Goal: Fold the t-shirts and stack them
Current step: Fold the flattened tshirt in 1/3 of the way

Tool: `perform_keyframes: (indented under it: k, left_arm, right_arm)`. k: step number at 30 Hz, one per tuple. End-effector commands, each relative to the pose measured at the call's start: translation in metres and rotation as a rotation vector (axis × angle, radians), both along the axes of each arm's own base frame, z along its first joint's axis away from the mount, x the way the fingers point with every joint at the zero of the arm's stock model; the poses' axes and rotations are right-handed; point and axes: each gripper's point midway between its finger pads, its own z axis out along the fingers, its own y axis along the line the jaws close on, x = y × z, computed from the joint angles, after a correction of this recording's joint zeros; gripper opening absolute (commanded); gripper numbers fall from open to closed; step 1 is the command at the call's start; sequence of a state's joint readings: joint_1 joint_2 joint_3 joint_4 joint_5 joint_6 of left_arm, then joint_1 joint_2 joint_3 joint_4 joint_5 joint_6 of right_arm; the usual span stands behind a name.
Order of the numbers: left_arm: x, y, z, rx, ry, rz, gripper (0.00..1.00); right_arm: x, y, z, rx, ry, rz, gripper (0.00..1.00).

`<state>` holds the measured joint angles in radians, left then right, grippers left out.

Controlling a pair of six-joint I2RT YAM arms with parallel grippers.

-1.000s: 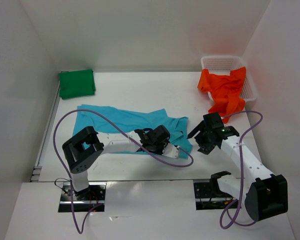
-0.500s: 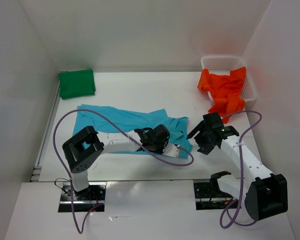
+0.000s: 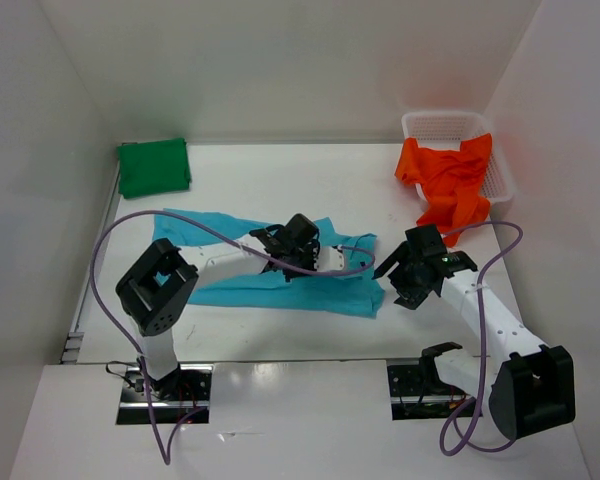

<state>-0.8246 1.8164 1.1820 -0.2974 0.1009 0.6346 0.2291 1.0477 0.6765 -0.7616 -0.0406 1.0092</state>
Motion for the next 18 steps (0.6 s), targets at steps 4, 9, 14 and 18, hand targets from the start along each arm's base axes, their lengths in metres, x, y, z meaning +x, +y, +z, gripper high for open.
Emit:
perform_keyframes:
  k: [4, 9, 14, 18]
  left_arm:
    - [-0.010, -0.007, 0.012, -0.135, 0.163, 0.047, 0.03]
    - [-0.005, -0.002, 0.006, -0.155, 0.209, 0.093, 0.10]
    - [0.020, 0.022, 0.006, -0.186, 0.237, 0.255, 0.14]
    - [0.029, 0.031, 0.013, -0.220, 0.277, 0.318, 0.19]
  right_arm:
    - [0.005, -0.001, -0.001, -0.005, -0.022, -0.009, 0.84]
    - [0.005, -0.001, -0.006, -0.010, -0.001, -0.009, 0.84]
    - [0.006, 0.000, -0.003, -0.008, -0.011, 0.012, 0.84]
    - [0.007, 0.009, 0.004, -0.035, -0.047, 0.057, 0.84]
